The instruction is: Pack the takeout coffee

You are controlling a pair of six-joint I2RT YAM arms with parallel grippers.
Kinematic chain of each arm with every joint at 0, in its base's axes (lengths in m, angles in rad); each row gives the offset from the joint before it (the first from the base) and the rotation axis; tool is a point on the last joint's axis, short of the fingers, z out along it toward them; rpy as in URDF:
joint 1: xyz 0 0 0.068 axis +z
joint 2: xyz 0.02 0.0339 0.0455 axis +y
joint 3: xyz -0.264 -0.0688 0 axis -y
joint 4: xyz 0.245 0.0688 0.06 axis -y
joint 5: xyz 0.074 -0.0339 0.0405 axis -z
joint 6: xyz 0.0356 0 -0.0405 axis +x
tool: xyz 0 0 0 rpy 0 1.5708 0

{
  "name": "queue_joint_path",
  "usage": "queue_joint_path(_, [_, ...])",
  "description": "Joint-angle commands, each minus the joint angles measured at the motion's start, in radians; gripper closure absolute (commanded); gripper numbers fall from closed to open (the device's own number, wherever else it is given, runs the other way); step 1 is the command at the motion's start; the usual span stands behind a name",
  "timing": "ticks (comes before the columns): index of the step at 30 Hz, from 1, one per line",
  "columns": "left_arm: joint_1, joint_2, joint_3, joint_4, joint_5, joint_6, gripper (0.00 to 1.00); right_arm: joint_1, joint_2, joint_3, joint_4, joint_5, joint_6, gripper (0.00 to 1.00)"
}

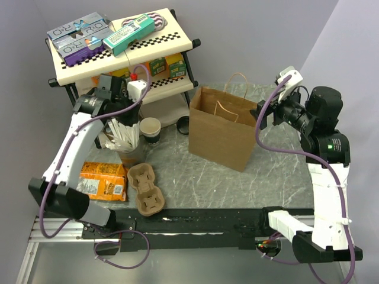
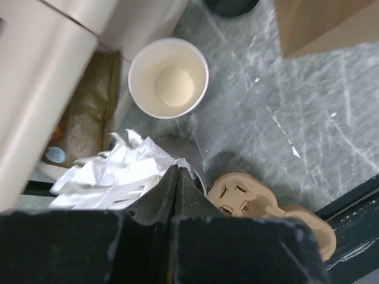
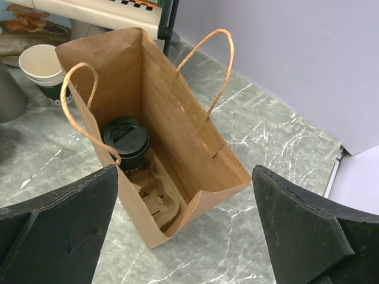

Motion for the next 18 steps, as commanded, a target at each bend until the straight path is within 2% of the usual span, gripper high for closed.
queue_joint_path(1, [0.004,-0.121,0.112,-0.041,0.093,0.066,0.99,-0.003,0.011,0.07,0.002,0.021,0.016,0.0])
queue_joint_path(7, [0.004,-0.229,0.154,0.005,0.202,0.074,0.99,-0.003,0.042,0.109,-0.015,0.041,0.05,0.0])
queue_joint_path(9, [0.004,-0.235,0.213,0.003,0.298,0.087,0.99,-0.003,0.057,0.129,-0.023,0.047,0.051,0.0])
queue_joint_path(15, [0.002,-0.19,0.39,0.124,0.447,0.042,0.99,-0.005,0.091,0.201,-0.038,0.075,0.053,0.0])
queue_joint_path(18, [0.002,-0.144,0.465,0.216,0.486,-0.042,0.99,-0.005,0.089,0.193,-0.026,0.093,0.053,0.0])
